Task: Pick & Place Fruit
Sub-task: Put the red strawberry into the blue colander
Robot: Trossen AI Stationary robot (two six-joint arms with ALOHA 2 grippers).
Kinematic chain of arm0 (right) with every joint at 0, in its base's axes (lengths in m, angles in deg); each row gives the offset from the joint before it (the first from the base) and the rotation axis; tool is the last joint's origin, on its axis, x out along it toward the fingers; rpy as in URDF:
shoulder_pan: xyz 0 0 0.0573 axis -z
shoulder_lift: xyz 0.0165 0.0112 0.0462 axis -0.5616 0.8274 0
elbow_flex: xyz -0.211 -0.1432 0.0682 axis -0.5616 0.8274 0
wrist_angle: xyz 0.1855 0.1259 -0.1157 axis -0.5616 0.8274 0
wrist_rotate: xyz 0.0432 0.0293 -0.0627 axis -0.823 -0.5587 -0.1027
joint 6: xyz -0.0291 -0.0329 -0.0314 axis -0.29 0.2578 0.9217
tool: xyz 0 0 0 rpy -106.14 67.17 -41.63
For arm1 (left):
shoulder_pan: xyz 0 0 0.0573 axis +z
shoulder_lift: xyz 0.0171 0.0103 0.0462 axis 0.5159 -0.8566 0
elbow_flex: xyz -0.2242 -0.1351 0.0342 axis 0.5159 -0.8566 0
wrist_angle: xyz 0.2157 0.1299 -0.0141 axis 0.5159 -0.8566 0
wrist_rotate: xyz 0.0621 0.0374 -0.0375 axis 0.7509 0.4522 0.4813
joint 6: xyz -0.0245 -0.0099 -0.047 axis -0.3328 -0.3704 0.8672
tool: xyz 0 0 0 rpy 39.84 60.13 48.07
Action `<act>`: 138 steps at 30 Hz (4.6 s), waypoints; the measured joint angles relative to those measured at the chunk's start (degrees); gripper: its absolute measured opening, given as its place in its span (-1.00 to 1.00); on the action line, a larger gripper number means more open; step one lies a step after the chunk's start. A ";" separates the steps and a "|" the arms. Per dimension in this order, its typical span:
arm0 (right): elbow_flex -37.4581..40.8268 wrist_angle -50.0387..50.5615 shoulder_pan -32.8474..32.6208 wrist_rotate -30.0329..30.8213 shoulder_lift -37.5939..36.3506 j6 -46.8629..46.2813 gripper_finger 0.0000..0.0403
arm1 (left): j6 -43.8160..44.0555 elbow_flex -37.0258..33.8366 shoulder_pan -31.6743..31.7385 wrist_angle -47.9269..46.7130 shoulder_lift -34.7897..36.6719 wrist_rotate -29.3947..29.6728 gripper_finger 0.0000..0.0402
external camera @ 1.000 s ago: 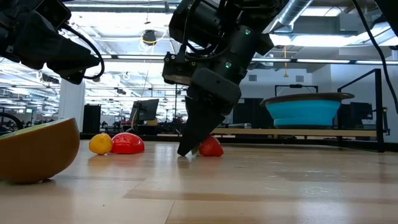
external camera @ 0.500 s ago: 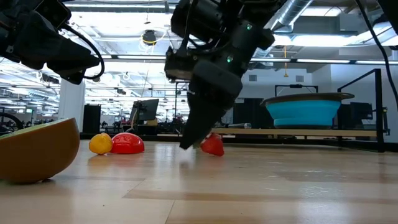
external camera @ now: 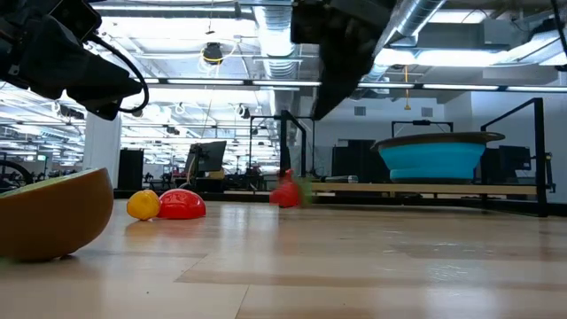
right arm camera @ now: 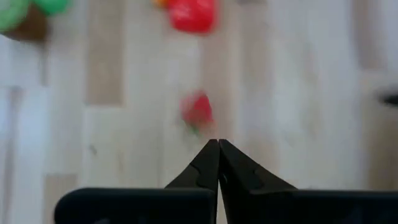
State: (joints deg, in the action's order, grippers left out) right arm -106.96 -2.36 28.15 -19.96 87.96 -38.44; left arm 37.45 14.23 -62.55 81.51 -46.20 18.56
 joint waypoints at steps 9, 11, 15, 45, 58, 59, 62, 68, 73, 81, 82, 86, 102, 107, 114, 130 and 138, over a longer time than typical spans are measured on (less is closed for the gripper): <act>-0.02 5.32 2.82 -0.88 -3.31 -0.62 -1.00 | -0.07 0.00 0.00 0.00 0.00 -0.02 -0.49; -0.05 4.03 2.52 -2.49 -1.69 -0.64 -1.00 | -0.09 0.00 0.00 0.00 0.00 0.00 -0.49; 0.02 -0.40 1.55 -4.34 2.02 -0.15 -1.00 | -0.11 0.00 0.00 0.00 0.00 -0.01 -0.49; -1.31 -31.10 2.19 4.17 17.45 11.47 0.55 | -0.04 0.00 -0.01 0.02 0.02 -0.01 -0.49; -1.62 -34.72 0.79 4.65 20.31 24.70 0.32 | -0.11 0.00 -0.01 0.01 0.02 0.00 -0.49; -1.91 -35.34 0.79 6.12 20.76 24.74 0.32 | -0.11 0.00 0.00 0.02 0.01 -0.02 -0.49; -2.24 -33.14 0.88 9.19 21.38 24.96 0.31 | -0.11 0.00 0.00 0.02 0.02 -0.02 -0.49; -3.38 -33.46 1.30 9.31 21.15 26.94 0.31 | -0.16 0.00 0.00 0.01 0.02 -0.01 -0.49; -3.41 -33.01 1.42 7.31 21.12 28.27 0.21 | -0.17 0.00 0.00 -0.10 0.01 0.00 -0.49; -3.38 -32.11 1.20 6.48 21.14 28.54 -0.10 | -0.16 0.00 0.00 -0.14 0.02 -0.02 -0.49; -3.38 -32.15 1.23 6.42 21.14 28.56 -0.13 | -0.13 0.00 0.00 -0.13 0.02 0.00 -0.49; -3.38 -32.18 1.25 6.30 21.12 29.46 -0.18 | -0.09 0.00 0.00 -0.15 0.02 0.00 -0.49; -3.56 -33.78 1.18 6.68 24.69 29.41 -0.32 | -0.04 0.00 -0.02 -0.27 0.02 0.00 -0.49; -5.56 -29.69 1.08 7.22 23.50 27.36 -0.48 | -0.04 0.00 -0.01 -0.33 0.00 0.00 -0.49; -18.22 -2.41 0.94 7.22 21.40 13.11 -0.53 | -0.04 0.00 -0.01 -0.37 0.00 0.00 -0.49; -22.79 19.74 -1.98 7.25 21.45 -3.11 -0.97 | -0.04 0.00 -0.01 -0.39 0.01 0.00 -0.49; -22.77 21.57 -7.82 11.06 21.45 -12.21 -1.00 | -0.09 0.00 -0.02 -0.39 0.02 -0.01 -0.49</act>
State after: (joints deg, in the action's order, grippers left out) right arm -129.73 19.21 20.33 -8.89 109.41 -50.65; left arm 37.36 14.23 -62.57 81.12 -46.19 18.56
